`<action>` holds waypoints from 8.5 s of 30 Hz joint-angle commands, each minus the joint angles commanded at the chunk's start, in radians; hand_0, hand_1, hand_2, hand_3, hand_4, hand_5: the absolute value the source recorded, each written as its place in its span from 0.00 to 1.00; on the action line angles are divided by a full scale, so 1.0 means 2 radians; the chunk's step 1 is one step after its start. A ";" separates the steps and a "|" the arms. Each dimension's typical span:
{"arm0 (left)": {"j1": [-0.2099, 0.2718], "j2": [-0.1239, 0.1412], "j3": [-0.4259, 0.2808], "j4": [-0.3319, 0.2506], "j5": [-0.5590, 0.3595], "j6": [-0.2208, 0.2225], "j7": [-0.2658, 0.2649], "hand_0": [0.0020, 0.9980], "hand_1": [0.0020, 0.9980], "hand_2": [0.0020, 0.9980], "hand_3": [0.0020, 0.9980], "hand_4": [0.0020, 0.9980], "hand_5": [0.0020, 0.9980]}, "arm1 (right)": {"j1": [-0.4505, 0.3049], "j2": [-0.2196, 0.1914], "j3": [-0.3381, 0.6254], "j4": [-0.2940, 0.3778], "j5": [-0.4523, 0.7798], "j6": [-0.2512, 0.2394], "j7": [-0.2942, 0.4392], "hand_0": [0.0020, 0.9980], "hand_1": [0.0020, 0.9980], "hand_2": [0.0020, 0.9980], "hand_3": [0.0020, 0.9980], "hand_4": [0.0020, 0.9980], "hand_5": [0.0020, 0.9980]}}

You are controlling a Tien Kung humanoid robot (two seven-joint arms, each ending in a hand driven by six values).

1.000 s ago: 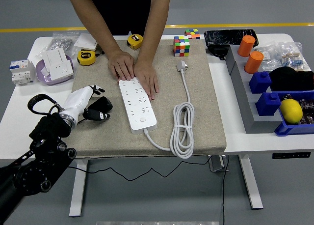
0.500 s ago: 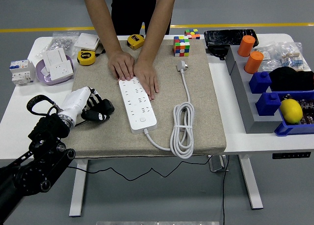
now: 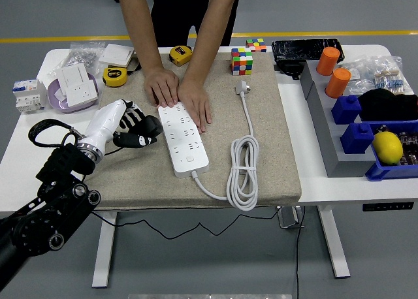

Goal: Pick up the plug,place it near the board,insert it into the board,press the button

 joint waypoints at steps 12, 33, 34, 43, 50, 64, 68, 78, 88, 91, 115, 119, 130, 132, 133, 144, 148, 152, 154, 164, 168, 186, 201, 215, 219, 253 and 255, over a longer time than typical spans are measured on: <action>-0.084 0.004 0.116 0.060 -0.015 0.002 -0.009 0.35 0.38 0.35 0.38 0.68 0.09 | 0.003 -0.002 -0.002 0.000 -0.005 0.001 -0.001 0.89 0.66 0.60 0.59 1.00 0.65; -0.108 0.017 0.147 0.109 0.007 -0.030 -0.003 0.35 0.39 0.35 0.38 0.69 0.07 | 0.003 -0.003 0.000 0.000 -0.005 0.000 -0.002 0.89 0.65 0.61 0.59 1.00 0.65; -0.109 0.018 0.148 0.108 0.007 -0.031 -0.002 0.35 0.39 0.35 0.38 0.69 0.07 | 0.003 -0.003 0.000 0.000 -0.006 0.000 -0.001 0.89 0.65 0.61 0.59 1.00 0.65; -0.117 0.020 0.158 0.113 0.008 -0.035 -0.001 0.35 0.40 0.35 0.38 0.69 0.07 | 0.004 -0.004 -0.002 0.000 -0.003 -0.002 0.000 0.89 0.65 0.61 0.59 1.00 0.65; -0.120 0.021 0.165 0.113 0.007 -0.038 -0.001 0.35 0.41 0.35 0.39 0.69 0.07 | 0.003 -0.005 -0.004 0.000 -0.001 -0.006 0.002 0.89 0.65 0.61 0.58 1.00 0.65; -0.127 0.024 0.173 0.111 0.002 -0.051 0.000 0.36 0.52 0.55 0.56 0.82 0.09 | 0.004 -0.006 0.000 0.000 0.001 -0.003 -0.001 0.90 0.66 0.61 0.58 1.00 0.65; -0.125 0.024 0.175 0.109 -0.003 -0.056 0.001 0.48 0.68 0.71 0.78 0.95 0.15 | 0.003 -0.006 0.004 0.000 -0.001 0.004 -0.006 0.95 0.67 0.61 0.58 1.00 0.65; -0.124 0.027 0.173 0.104 -0.009 -0.063 0.005 0.63 0.77 0.79 0.84 1.00 0.21 | 0.002 -0.006 0.006 0.000 0.001 0.014 -0.007 0.99 0.70 0.61 0.58 1.00 0.65; -0.087 0.038 0.096 0.031 -0.059 -0.107 0.013 0.75 0.86 0.85 0.89 1.00 0.51 | 0.001 -0.006 0.005 0.000 0.005 0.013 -0.005 1.00 0.70 0.61 0.59 1.00 0.65; -0.063 0.036 0.055 -0.004 -0.093 -0.104 0.007 0.85 0.94 0.91 0.91 1.00 0.80 | 0.000 -0.005 0.004 0.000 0.007 0.011 -0.005 1.00 0.69 0.61 0.58 1.00 0.65; 0.142 0.015 -0.058 -0.138 -0.325 -0.064 -0.029 1.00 1.00 0.96 0.92 1.00 1.00 | 0.000 -0.004 0.007 0.000 0.014 -0.001 0.003 0.98 0.68 0.60 0.57 1.00 0.65; 0.141 0.018 -0.058 -0.132 -0.283 -0.064 -0.018 1.00 1.00 0.96 0.92 1.00 1.00 | 0.000 -0.005 0.008 0.000 0.014 -0.002 0.004 0.98 0.68 0.60 0.57 1.00 0.65; 0.125 0.031 -0.023 -0.132 -0.279 -0.084 0.000 1.00 1.00 0.94 0.91 1.00 1.00 | 0.001 -0.006 0.011 0.000 0.011 -0.004 0.005 0.98 0.69 0.59 0.57 1.00 0.64; 0.120 0.033 -0.017 -0.132 -0.284 -0.088 0.002 1.00 1.00 0.94 0.91 1.00 1.00 | 0.001 -0.006 0.012 0.000 0.010 -0.004 0.006 0.98 0.69 0.59 0.57 1.00 0.64; 0.118 0.034 -0.015 -0.132 -0.287 -0.090 0.003 1.00 1.00 0.94 0.91 1.00 1.00 | 0.001 -0.006 0.012 0.000 0.009 -0.004 0.006 0.98 0.68 0.59 0.57 1.00 0.64; 0.093 0.042 0.011 -0.123 -0.289 -0.094 0.009 1.00 1.00 0.93 0.91 1.00 1.00 | 0.001 -0.007 0.014 0.000 0.006 -0.008 0.006 0.98 0.68 0.59 0.57 1.00 0.64; 0.079 0.049 0.025 -0.121 -0.286 -0.094 0.014 1.00 1.00 0.93 0.90 1.00 1.00 | 0.002 -0.008 0.012 0.000 0.007 -0.009 0.006 0.98 0.68 0.60 0.57 1.00 0.64; 0.058 0.060 0.046 -0.117 -0.286 -0.096 0.021 1.00 0.99 0.92 0.90 1.00 1.00 | 0.003 -0.009 0.010 0.000 0.008 -0.010 0.007 0.98 0.68 0.60 0.57 1.00 0.64; 0.045 0.067 0.060 -0.115 -0.287 -0.097 0.025 1.00 0.99 0.92 0.90 1.00 1.00 | 0.004 -0.011 0.007 0.000 0.011 -0.010 0.008 0.98 0.68 0.60 0.57 1.00 0.64; 0.008 0.086 0.104 -0.112 -0.294 -0.104 0.044 1.00 0.97 0.90 0.88 1.00 1.00 | 0.006 -0.014 0.006 0.000 0.014 -0.013 0.007 0.98 0.68 0.60 0.57 1.00 0.64; 0.005 0.088 0.105 -0.114 -0.289 -0.103 0.048 1.00 0.97 0.90 0.88 1.00 1.00 | 0.006 -0.014 0.006 0.000 0.016 -0.013 0.007 0.98 0.68 0.60 0.57 1.00 0.64; -0.045 0.075 0.140 -0.123 -0.286 -0.124 0.090 1.00 0.95 0.88 0.87 1.00 1.00 | 0.009 -0.017 0.004 0.000 0.016 -0.014 0.006 0.97 0.68 0.61 0.57 1.00 0.65; -0.060 0.057 0.126 -0.133 -0.214 -0.116 0.119 1.00 0.92 0.85 0.84 1.00 1.00 | 0.009 -0.018 0.001 0.000 0.015 -0.015 0.007 0.97 0.68 0.61 0.58 1.00 0.66; -0.064 0.071 0.127 -0.124 -0.124 -0.140 0.146 1.00 0.89 0.81 0.79 1.00 1.00 | 0.007 -0.018 0.004 0.000 0.015 -0.015 0.006 0.97 0.68 0.61 0.58 1.00 0.66; -0.066 0.070 0.131 -0.121 -0.128 -0.141 0.143 0.98 0.86 0.80 0.77 1.00 1.00 | 0.008 -0.018 0.004 0.000 0.015 -0.016 0.006 0.97 0.68 0.61 0.58 1.00 0.67; -0.059 0.063 0.101 -0.181 -0.177 -0.073 0.088 0.31 0.28 0.37 0.67 0.54 0.27 | 0.010 -0.020 0.004 0.000 0.018 -0.018 0.007 0.96 0.68 0.61 0.58 1.00 0.67; -0.049 0.070 0.090 -0.202 -0.192 -0.074 0.097 0.31 0.28 0.37 0.67 0.54 0.27 | 0.008 -0.020 0.006 0.000 0.017 -0.018 0.006 0.96 0.68 0.61 0.58 1.00 0.67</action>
